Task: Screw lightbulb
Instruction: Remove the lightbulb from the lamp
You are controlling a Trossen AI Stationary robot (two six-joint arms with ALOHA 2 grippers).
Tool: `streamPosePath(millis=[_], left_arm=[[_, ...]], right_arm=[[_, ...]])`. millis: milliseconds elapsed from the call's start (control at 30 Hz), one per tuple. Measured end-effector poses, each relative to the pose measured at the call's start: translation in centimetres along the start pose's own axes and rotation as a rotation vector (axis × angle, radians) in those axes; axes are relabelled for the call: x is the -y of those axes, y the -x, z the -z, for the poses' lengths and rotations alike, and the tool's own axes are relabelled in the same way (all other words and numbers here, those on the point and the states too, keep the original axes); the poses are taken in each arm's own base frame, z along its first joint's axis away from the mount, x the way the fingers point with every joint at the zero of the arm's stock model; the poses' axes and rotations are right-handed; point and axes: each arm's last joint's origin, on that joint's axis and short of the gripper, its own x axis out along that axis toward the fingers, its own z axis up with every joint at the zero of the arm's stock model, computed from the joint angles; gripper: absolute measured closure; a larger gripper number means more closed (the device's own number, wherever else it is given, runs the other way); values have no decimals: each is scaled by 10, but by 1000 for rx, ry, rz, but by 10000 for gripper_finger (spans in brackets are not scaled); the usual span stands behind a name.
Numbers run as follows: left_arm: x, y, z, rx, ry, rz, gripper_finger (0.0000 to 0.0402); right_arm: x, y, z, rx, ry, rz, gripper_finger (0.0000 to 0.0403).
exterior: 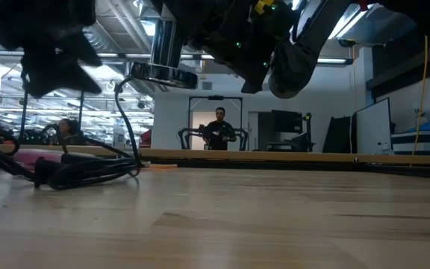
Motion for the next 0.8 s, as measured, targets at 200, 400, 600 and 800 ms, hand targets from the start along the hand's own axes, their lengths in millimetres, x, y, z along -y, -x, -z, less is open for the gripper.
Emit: streamPosePath(millis=[200,400,600,800], left_arm=[[6,5,-4,246,-4,-70,210],[-2,1,-15,344,79,-151,210],[-12,-6,-26,383,123,-218,210],[-21,-11,-37,413,149,-266,210]], right_arm=[[0,0,0,0,-1,0,237],[0,0,0,0,-3,-1,237],[0,0,0,1,-25,-9,237],[-2,0,0,3,-29,-50,237]])
